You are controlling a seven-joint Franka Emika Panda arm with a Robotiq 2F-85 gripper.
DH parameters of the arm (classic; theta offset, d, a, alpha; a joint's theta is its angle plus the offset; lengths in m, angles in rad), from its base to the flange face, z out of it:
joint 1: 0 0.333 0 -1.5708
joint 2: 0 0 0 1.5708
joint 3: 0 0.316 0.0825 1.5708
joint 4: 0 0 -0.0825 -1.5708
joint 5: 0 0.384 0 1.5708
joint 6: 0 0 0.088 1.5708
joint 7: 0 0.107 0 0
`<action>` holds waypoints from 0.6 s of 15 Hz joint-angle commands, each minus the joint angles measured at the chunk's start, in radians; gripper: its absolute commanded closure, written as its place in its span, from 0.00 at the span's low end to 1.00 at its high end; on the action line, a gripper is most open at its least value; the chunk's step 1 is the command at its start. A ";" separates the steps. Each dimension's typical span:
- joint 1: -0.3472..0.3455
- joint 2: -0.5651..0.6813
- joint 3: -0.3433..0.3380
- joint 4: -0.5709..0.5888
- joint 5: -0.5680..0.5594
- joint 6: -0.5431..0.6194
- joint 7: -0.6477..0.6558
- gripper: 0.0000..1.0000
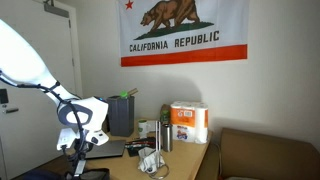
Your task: Place the bowl on the table
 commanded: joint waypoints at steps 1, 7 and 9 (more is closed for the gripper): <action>-0.010 0.029 -0.006 -0.017 -0.027 0.042 0.065 0.00; -0.017 0.106 -0.036 -0.041 -0.120 0.116 0.173 0.00; -0.020 0.135 -0.051 -0.045 -0.146 0.125 0.200 0.00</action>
